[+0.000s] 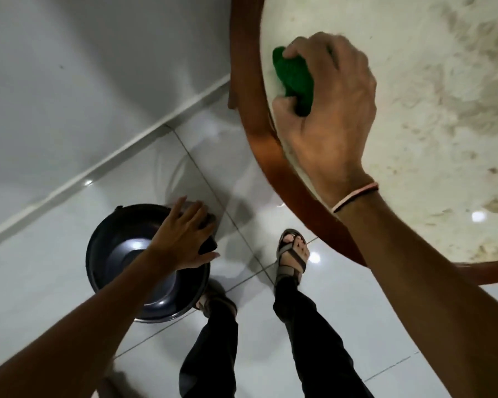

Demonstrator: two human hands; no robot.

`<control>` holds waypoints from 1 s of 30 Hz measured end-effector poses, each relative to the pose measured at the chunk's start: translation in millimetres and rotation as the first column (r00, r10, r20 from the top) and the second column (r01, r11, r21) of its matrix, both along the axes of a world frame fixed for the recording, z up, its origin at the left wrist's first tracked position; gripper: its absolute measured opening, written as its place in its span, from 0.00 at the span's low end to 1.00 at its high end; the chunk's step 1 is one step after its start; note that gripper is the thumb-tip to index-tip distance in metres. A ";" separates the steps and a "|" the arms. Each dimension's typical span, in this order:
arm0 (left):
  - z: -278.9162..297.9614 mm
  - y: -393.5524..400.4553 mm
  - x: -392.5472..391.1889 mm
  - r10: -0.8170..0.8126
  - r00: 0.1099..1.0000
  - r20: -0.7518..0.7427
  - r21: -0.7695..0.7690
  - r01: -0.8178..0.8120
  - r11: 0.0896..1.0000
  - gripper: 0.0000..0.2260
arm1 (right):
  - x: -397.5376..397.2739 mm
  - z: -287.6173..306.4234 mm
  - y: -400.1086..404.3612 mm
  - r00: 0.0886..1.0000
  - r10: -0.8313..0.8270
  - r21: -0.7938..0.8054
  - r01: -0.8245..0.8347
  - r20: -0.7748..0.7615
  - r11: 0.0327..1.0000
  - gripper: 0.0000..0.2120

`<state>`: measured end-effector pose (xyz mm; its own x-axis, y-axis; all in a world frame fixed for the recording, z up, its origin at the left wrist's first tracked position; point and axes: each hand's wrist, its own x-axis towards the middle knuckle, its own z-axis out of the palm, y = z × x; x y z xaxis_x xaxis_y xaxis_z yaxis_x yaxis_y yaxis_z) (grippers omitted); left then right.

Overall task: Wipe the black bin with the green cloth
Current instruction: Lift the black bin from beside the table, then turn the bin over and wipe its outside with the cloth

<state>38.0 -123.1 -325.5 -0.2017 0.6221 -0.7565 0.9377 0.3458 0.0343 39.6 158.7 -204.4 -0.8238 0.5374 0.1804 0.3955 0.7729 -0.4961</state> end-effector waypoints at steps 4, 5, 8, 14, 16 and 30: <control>-14.3 -14.9 0.9 0.035 0.999 0.019 0.096 -0.037 0.995 0.34 | -2.1 3.0 -10.5 0.994 -0.055 -0.029 0.053 -0.098 0.998 0.17; -15.0 -18.0 2.6 0.048 0.998 0.034 0.132 -0.052 0.990 0.32 | -1.0 4.1 -12.0 0.993 -0.061 -0.046 0.056 -0.097 0.997 0.17; -12.9 -43.2 4.5 0.132 0.989 0.059 0.230 -0.142 0.963 0.24 | 7.7 18.9 -22.4 0.988 -0.028 -0.055 0.020 -0.149 0.998 0.17; -13.2 -167.1 16.9 0.462 0.887 0.004 0.423 -0.420 0.803 0.28 | 61.8 25.7 -126.8 0.899 0.127 -0.327 -0.280 -0.418 0.902 0.20; -11.8 -214.2 22.1 0.601 0.799 -0.019 0.525 -0.503 0.686 0.26 | 82.0 -15.8 -187.4 0.947 0.058 -0.583 -0.242 -0.316 0.776 0.22; -42.7 -292.7 38.2 0.695 0.718 -0.033 0.878 -0.311 0.363 0.16 | 86.4 -233.8 -415.4 0.929 0.364 -0.752 -0.292 -0.075 0.591 0.22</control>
<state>76.2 -415.8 -368.2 -0.8095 0.5548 0.1921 0.5869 0.7563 0.2890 125.9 -256.6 -438.2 -0.9632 0.1478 -0.2244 0.2553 0.2429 -0.9359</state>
